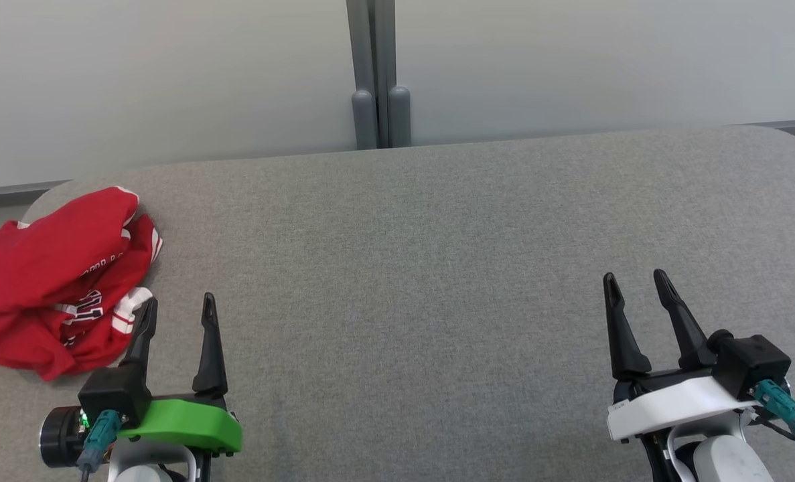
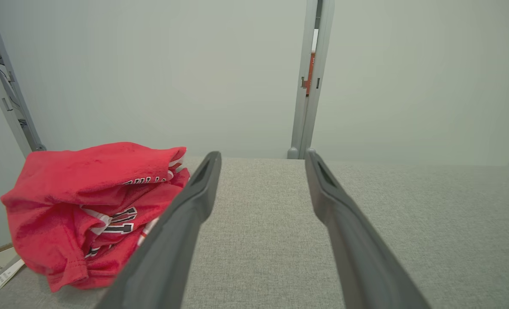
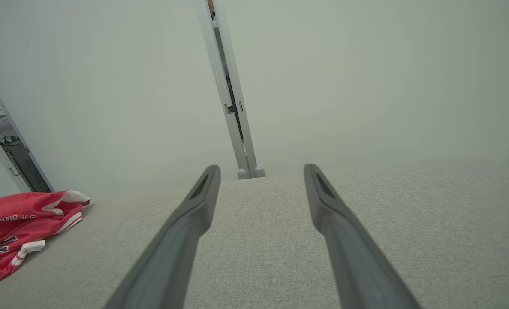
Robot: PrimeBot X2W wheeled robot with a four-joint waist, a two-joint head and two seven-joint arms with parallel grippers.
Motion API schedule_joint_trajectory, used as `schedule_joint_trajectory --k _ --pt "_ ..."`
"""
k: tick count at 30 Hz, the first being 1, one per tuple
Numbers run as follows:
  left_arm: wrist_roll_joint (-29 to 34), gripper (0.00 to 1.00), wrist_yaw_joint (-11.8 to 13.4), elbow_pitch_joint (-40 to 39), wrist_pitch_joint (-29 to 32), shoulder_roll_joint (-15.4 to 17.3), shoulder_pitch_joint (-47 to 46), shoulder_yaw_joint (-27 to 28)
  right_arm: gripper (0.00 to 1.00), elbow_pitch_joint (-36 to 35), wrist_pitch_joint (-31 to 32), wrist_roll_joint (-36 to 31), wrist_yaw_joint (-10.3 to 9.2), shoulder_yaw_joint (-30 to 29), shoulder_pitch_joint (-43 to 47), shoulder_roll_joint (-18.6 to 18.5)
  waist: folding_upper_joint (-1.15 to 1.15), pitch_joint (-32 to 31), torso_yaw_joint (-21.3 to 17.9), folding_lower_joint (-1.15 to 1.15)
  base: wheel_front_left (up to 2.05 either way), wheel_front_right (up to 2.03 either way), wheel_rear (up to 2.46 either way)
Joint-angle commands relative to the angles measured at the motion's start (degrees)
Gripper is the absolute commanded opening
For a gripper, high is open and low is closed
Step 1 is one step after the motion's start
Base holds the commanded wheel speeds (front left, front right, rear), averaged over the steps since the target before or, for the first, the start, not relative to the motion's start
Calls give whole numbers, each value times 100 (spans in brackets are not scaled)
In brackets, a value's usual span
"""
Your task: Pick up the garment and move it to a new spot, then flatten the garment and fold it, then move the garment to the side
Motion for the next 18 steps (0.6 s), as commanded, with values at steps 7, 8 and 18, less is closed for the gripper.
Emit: schedule_joint_trajectory --k 7,8,18 --pt "283 100 84 -132 65 80 4 -19 100 56 -113 -316 16 -1 32 -29 0 16 2 0 0 0 0" --pt "307 100 93 -145 84 87 17 -18 100 63 -124 -338 16 -2 29 -30 0 16 1 0 0 0 0" --pt "215 100 172 -307 278 118 138 -5 100 174 -112 -200 16 -46 0 -28 0 17 -7 0 0 0 0"
